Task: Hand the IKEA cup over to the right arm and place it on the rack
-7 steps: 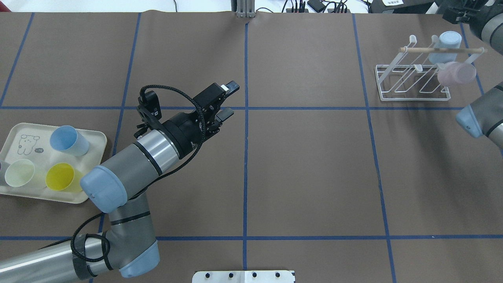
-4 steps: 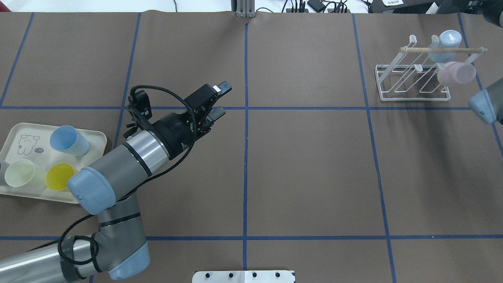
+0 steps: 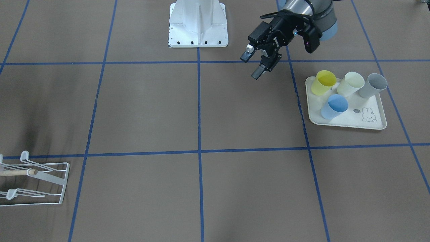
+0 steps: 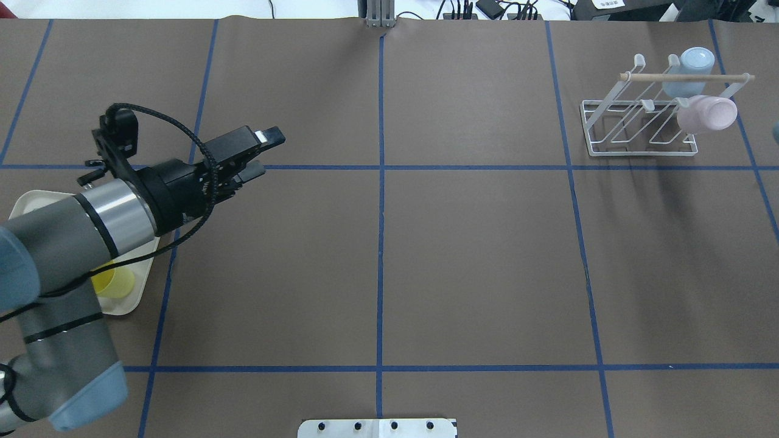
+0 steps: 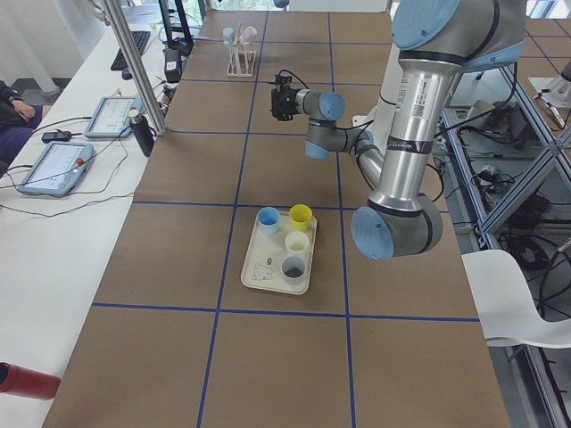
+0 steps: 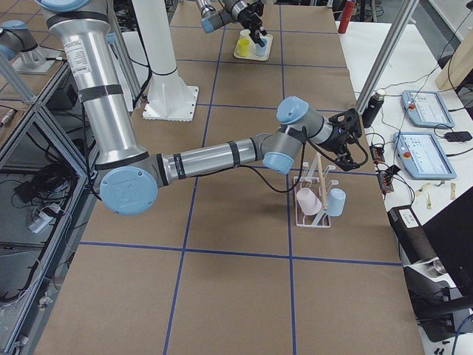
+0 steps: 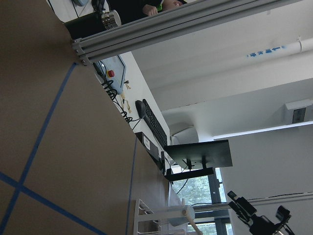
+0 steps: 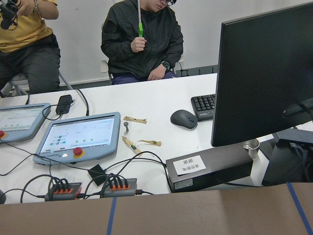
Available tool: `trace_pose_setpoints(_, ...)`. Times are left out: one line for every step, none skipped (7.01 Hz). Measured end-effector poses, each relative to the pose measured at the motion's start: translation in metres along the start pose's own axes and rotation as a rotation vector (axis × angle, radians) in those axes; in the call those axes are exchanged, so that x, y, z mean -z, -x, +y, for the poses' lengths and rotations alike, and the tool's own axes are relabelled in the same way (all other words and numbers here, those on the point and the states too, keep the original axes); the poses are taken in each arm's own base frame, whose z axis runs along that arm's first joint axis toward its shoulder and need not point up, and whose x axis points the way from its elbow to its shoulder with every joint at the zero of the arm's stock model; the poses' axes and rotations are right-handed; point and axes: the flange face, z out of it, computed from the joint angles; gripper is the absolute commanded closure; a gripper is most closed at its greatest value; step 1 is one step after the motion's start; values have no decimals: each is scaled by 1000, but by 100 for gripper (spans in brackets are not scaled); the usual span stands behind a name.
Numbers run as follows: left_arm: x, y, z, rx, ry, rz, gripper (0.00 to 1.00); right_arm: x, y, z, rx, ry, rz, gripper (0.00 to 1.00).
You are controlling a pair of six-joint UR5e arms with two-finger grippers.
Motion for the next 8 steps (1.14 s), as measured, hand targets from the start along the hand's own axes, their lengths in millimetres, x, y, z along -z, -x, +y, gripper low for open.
trace_pose_setpoints(18,12,-16,-101,37,-81,1,21,18,2,-44,44,-46,0)
trace_pose_setpoints(32,29,-34,-206,89,-163,1,34,36,6,-100,88,-98,0)
trace_pose_setpoints(42,42,-56,-295,154,-253,0,39,56,15,-152,128,-148,0)
trace_pose_setpoints(50,53,-83,-386,222,-351,0,41,83,30,-199,166,-199,0)
trace_pose_setpoints(56,63,-106,-481,281,-436,0,43,108,46,-240,198,-240,0)
trace_pose_setpoints(61,74,-124,-573,332,-505,0,45,134,62,-272,217,-273,0)
trace_pose_setpoints(65,91,-139,-645,387,-555,0,47,160,79,-299,218,-296,0)
trace_pose_setpoints(66,116,-152,-700,453,-595,0,48,185,97,-327,208,-313,0)
